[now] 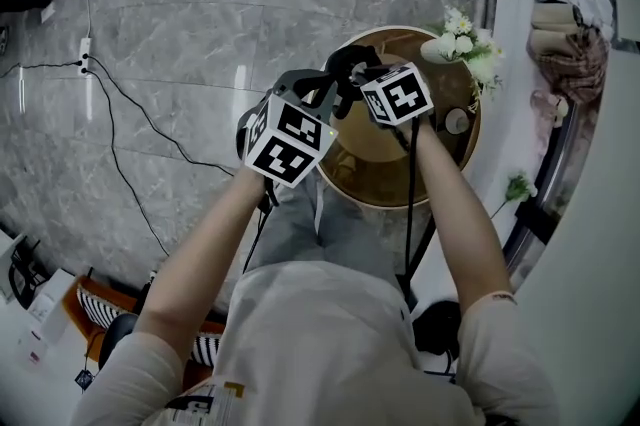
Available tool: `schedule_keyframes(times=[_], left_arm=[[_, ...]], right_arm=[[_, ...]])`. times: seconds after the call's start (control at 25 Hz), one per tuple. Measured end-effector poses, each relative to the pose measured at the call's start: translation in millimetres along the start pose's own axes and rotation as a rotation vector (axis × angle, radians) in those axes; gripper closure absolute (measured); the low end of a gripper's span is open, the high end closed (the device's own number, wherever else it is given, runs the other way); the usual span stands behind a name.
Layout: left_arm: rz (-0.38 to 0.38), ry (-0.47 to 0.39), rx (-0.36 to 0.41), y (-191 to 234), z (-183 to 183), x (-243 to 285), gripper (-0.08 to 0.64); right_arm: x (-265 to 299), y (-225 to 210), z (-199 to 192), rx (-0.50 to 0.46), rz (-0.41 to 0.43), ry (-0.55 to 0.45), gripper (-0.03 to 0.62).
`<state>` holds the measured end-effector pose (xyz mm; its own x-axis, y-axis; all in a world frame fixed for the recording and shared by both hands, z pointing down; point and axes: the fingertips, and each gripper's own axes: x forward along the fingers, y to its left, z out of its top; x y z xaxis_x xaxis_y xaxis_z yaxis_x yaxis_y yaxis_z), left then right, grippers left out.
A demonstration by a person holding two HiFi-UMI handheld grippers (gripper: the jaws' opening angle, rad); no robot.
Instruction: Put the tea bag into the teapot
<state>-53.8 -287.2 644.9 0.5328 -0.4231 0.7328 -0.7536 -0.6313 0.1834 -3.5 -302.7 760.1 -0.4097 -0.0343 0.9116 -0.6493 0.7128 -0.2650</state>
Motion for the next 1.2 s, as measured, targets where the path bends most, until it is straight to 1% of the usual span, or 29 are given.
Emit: schedule_keyframes(times=[0.16, 0.28, 0.56, 0.64, 0.72, 1.04, 1.2], left_arm=[[0.0, 0.025, -0.011, 1.5, -11.5, 8.9, 0.552], [-0.013, 0.038, -0.033, 0.9, -19.9, 14.8, 0.552], [-0.016, 0.046, -0.059, 5.0, -28.3, 18.3, 0.552], [-0.015, 0.047, -0.065, 4.9, -30.2, 17.7, 0.552], [-0.012, 0.049, -0.07, 6.2, -32.2, 16.9, 0.552], [-0.002, 0.036, -0.068, 4.6, -28.5, 3.6, 0.552], [0.013, 0.016, -0.055, 2.6, -19.5, -8.5, 0.552]], right_arm=[[16.4, -6.8, -8.4, -0.002, -0.005, 0.026, 0.565], [27.2, -9.9, -12.9, 0.004, -0.013, 0.046, 0.565], [43.2, -14.1, -16.3, 0.022, -0.02, 0.051, 0.56], [42.5, -14.6, -16.9, 0.029, -0.022, 0.045, 0.545], [41.0, -13.3, -16.9, 0.038, -0.013, 0.04, 0.503], [19.7, -2.3, -11.4, 0.013, -0.036, 0.013, 0.503], [-2.0, 1.5, -7.5, 0.013, -0.047, -0.02, 0.522]])
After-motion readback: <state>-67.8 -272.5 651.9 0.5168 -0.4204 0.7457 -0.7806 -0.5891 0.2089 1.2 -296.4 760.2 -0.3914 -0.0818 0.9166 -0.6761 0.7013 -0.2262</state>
